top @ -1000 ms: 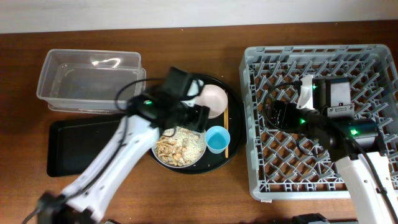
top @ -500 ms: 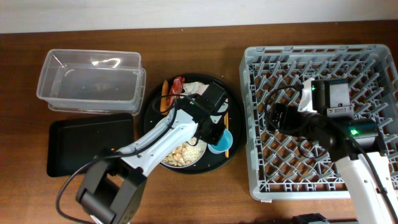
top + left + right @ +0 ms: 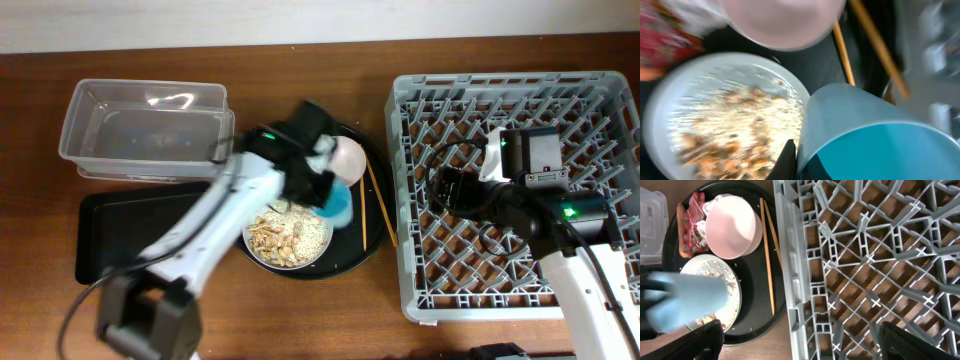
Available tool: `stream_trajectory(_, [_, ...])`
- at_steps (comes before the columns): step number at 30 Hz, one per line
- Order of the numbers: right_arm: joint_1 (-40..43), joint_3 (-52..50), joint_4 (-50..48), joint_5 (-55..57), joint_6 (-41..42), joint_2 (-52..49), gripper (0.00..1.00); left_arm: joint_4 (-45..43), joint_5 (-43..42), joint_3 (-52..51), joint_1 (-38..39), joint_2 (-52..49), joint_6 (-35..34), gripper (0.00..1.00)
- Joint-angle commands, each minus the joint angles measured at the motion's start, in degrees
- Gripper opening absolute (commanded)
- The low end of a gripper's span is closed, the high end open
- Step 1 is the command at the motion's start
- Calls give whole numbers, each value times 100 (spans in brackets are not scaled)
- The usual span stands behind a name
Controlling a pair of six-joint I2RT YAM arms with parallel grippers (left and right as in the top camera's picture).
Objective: Sort waste into correct bins and load items into the dishwasher rack
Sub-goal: 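Grasp the blue cup with the left gripper and lift it, then hand the blue cup from the left gripper to the right gripper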
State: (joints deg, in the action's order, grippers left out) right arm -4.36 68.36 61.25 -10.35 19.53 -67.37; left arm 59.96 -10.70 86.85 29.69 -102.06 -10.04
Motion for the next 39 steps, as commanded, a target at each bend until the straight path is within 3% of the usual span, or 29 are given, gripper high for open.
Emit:
stream_trajectory(1, [31,107,-28,20,46,-24,98,-13,-1244,247,-901,717,66,0])
stream_trajectory(3, [26,109,-203,-723,-380,-24,99,-116,-2957,247,-1499,791,485,0])
stream_trajectory(5, [26,109,-560,-2149,-1147,-24,91,-131,-4933,245,-2033,761,1034,0])
stream_trajectory(8, [26,109,-1119,-3755,-1648,-24,84,-116,-6251,245,-2380,739,1305,1])
stream_trajectory(10, [24,109,-1650,-4629,-1676,-24,85,-116,-6732,245,-2463,737,1403,0])
stream_trajectory(14, [-13,109,-2455,-5598,-1674,-24,88,-114,-7197,245,-2444,737,1403,0])
stream_trajectory(16, [-140,109,-2594,-5613,-1674,-24,88,-118,-7582,245,-2446,737,1403,0])
stream_trajectory(21, [-669,109,-3185,-5689,-1674,-24,88,-116,-7613,245,-2446,737,1401,1])
stream_trajectory(29, [-1298,109,-4350,-5160,-1126,-90,90,-72,-7615,245,-2444,737,1399,0])
stream_trajectory(39, [-1526,109,-4566,-4273,-999,-522,88,90,-7691,245,-2446,737,1401,0])
